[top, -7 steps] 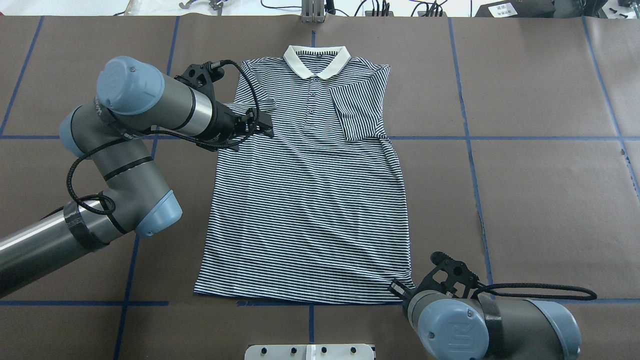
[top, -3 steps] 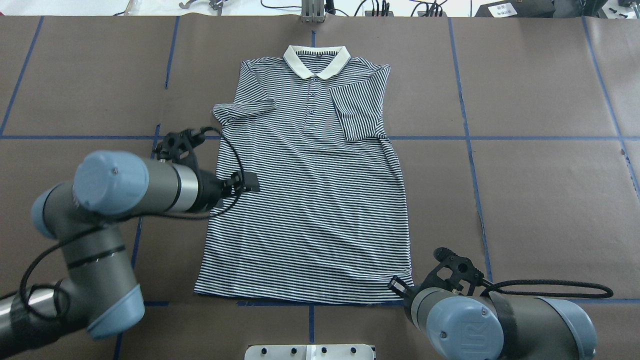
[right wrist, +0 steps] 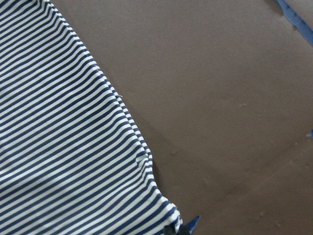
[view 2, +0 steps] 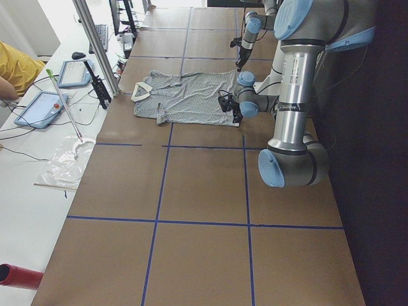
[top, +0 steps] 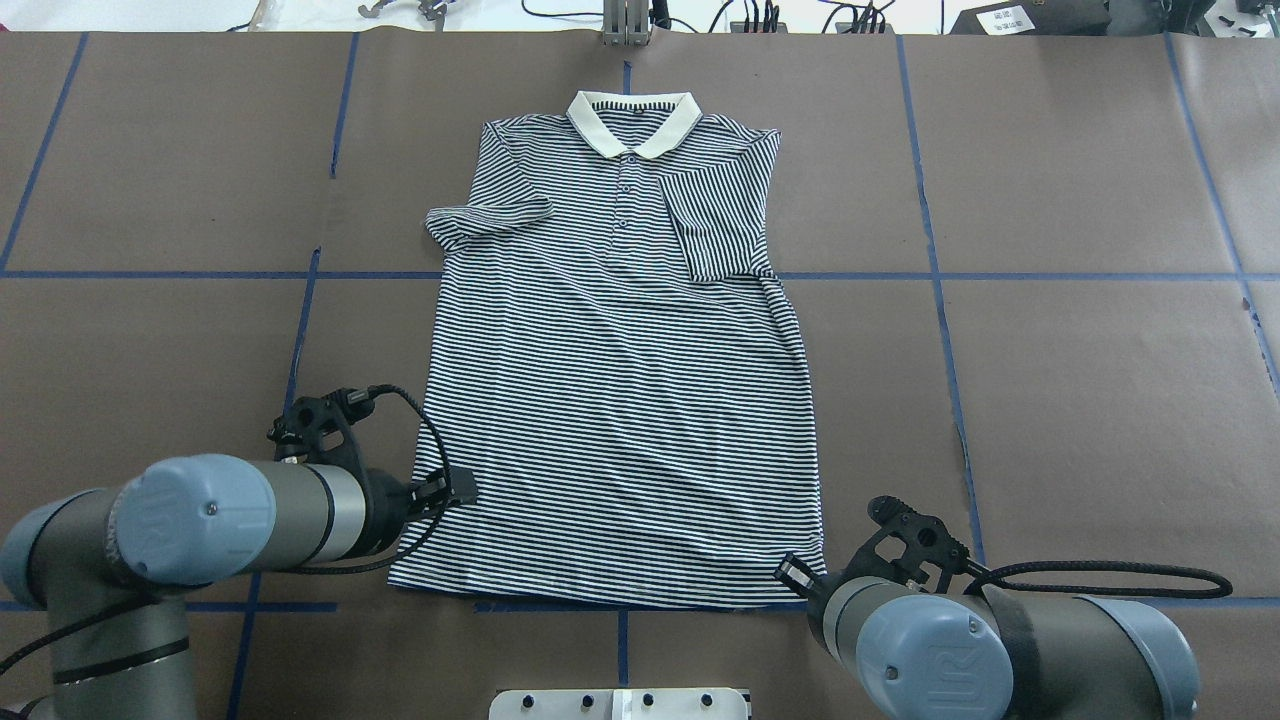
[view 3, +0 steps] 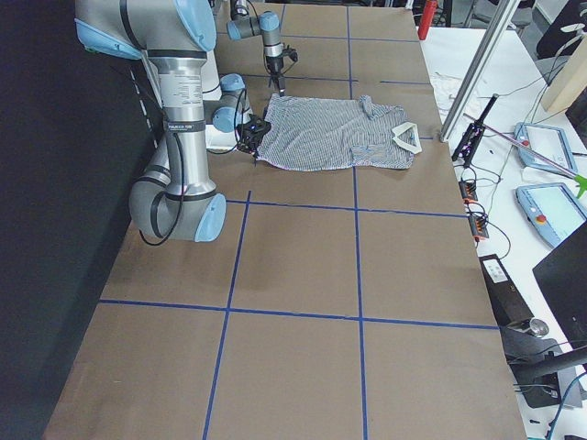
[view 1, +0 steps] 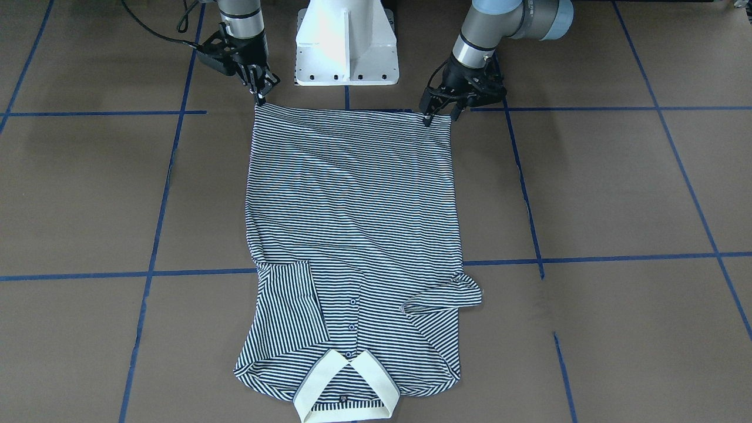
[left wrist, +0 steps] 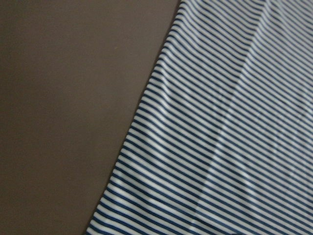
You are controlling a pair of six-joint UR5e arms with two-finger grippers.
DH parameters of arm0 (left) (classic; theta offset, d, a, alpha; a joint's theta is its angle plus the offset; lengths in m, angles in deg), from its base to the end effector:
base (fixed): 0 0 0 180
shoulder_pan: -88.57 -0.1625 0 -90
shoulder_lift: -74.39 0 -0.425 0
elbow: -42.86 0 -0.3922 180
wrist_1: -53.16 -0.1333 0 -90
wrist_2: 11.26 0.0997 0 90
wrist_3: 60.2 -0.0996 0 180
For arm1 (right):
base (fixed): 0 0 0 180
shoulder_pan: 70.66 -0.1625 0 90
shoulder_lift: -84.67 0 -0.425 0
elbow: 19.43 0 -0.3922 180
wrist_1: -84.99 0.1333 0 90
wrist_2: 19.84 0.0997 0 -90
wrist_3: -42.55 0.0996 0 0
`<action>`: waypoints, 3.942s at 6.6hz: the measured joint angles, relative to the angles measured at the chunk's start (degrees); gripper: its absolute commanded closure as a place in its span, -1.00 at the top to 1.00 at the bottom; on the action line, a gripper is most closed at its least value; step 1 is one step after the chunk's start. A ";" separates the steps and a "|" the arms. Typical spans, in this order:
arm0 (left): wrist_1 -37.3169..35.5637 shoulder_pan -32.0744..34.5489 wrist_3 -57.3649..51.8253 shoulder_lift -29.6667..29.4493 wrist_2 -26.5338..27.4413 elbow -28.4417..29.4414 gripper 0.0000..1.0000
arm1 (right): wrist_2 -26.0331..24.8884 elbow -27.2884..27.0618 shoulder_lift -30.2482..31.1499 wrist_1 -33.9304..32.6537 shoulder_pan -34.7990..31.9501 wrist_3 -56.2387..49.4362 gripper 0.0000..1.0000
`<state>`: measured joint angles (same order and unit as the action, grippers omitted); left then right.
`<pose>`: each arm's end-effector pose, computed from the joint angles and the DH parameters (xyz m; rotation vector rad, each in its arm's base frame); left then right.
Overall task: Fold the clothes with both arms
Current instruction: 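Move the left gripper to the hem corner and grasp both hem corners, then lift the hem with both grippers and fold it toward the collar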
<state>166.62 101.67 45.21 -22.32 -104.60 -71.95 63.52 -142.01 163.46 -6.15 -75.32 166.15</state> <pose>0.4801 -0.2426 0.3550 -0.0737 0.9662 -0.4305 -0.4927 -0.1855 0.3132 -0.0804 -0.7629 0.6786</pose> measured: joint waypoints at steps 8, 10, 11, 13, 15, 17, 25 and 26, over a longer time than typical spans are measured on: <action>-6.77 -2.45 1.99 -0.98 0.04 -2.31 -1.00 | -0.40 0.06 -0.13 0.00 1.21 0.07 -1.00; -8.43 -2.65 2.63 -1.05 0.06 -4.58 -1.00 | -0.34 0.02 0.02 0.00 1.47 0.07 -1.00; -9.30 -4.25 5.21 -0.97 0.11 -6.07 -1.00 | -0.30 -0.26 0.17 0.00 1.83 0.07 -1.00; -15.26 -10.54 13.43 -1.13 1.42 -11.16 -1.00 | -0.17 -4.02 4.27 0.02 4.68 0.07 -1.00; -19.81 -13.88 21.68 -1.50 2.23 -14.06 -1.00 | -0.15 -10.08 8.43 0.08 6.68 -0.01 -1.00; -20.46 -8.45 19.68 -4.51 3.63 -13.03 -1.00 | 0.00 -10.38 6.38 0.07 1.03 -2.26 -1.00; -4.74 24.48 -4.61 -23.77 5.08 19.60 -1.00 | 13.56 39.55 -28.89 11.27 -36.10 -25.60 -1.00; -0.36 25.02 -5.78 -24.25 6.08 23.68 -1.00 | 13.72 44.00 -30.98 13.37 -36.92 -26.07 -1.00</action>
<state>166.26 126.69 39.44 -46.57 -98.52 -48.27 77.25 -98.01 132.48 7.22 -112.23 140.08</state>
